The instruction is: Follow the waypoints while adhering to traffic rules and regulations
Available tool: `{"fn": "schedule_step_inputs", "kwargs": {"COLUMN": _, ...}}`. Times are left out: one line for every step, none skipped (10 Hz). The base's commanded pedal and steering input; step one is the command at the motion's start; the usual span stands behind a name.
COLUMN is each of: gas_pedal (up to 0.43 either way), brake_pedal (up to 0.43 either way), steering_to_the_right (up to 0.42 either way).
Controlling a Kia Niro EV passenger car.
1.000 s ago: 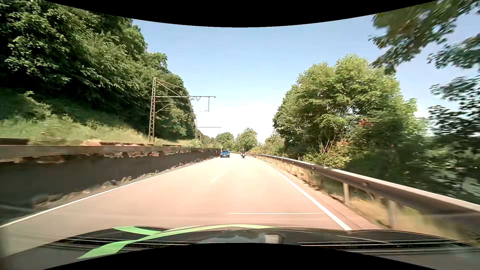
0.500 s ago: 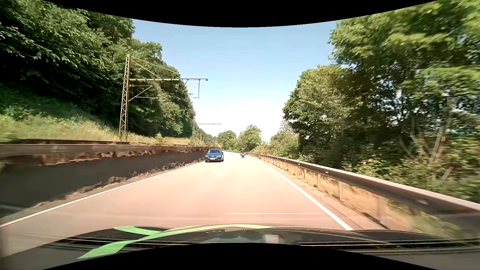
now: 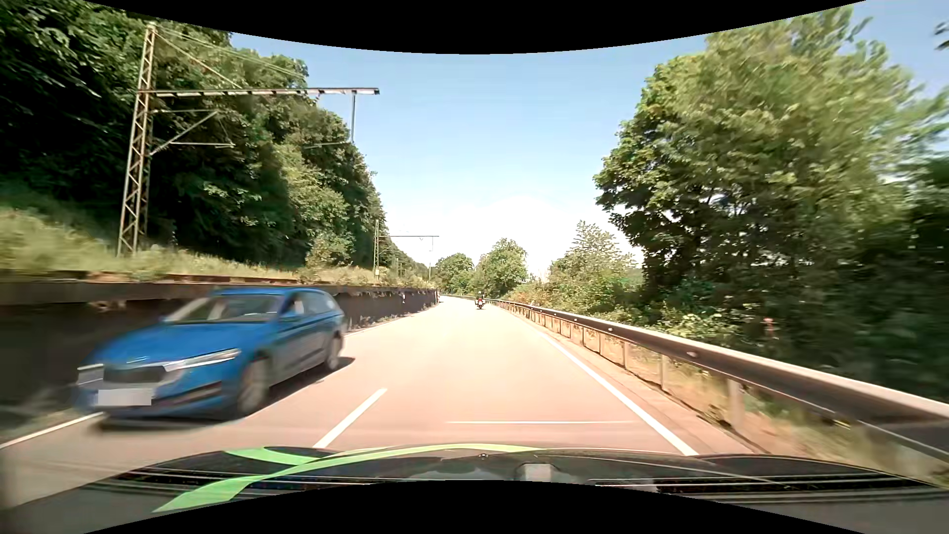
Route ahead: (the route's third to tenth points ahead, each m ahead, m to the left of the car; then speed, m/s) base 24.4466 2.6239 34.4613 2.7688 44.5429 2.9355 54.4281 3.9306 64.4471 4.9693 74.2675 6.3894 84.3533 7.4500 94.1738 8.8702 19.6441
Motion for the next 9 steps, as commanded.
{"fn": "schedule_step_inputs", "kwargs": {"gas_pedal": 0.331, "brake_pedal": 0.0, "steering_to_the_right": -0.011}}
{"fn": "schedule_step_inputs", "kwargs": {"gas_pedal": 0.331, "brake_pedal": 0.0, "steering_to_the_right": -0.011}}
{"fn": "schedule_step_inputs", "kwargs": {"gas_pedal": 0.339, "brake_pedal": 0.0, "steering_to_the_right": -0.011}}
{"fn": "schedule_step_inputs", "kwargs": {"gas_pedal": 0.339, "brake_pedal": 0.0, "steering_to_the_right": -0.011}}
{"fn": "schedule_step_inputs", "kwargs": {"gas_pedal": 0.339, "brake_pedal": 0.0, "steering_to_the_right": -0.011}}
{"fn": "schedule_step_inputs", "kwargs": {"gas_pedal": 0.311, "brake_pedal": 0.0, "steering_to_the_right": -0.011}}
{"fn": "schedule_step_inputs", "kwargs": {"gas_pedal": 0.26, "brake_pedal": 0.0, "steering_to_the_right": -0.011}}
{"fn": "schedule_step_inputs", "kwargs": {"gas_pedal": 0.26, "brake_pedal": 0.0, "steering_to_the_right": -0.011}}
{"fn": "schedule_step_inputs", "kwargs": {"gas_pedal": 0.26, "brake_pedal": 0.0, "steering_to_the_right": -0.011}}
